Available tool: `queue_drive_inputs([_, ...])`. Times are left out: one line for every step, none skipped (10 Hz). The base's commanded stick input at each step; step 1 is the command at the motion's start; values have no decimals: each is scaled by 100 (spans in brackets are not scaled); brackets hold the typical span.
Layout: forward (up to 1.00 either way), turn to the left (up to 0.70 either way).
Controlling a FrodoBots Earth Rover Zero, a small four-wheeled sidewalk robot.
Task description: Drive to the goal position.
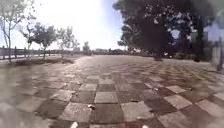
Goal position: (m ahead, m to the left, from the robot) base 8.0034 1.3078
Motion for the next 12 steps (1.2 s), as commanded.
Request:
queue_drive_inputs([100,0])
queue_drive_inputs([100,0])
queue_drive_inputs([100,0])
queue_drive_inputs([100,0])
queue_drive_inputs([100,0])
queue_drive_inputs([100,0])
queue_drive_inputs([100,0])
queue_drive_inputs([100,0])
queue_drive_inputs([100,0])
queue_drive_inputs([100,0])
queue_drive_inputs([100,0])
queue_drive_inputs([100,0])
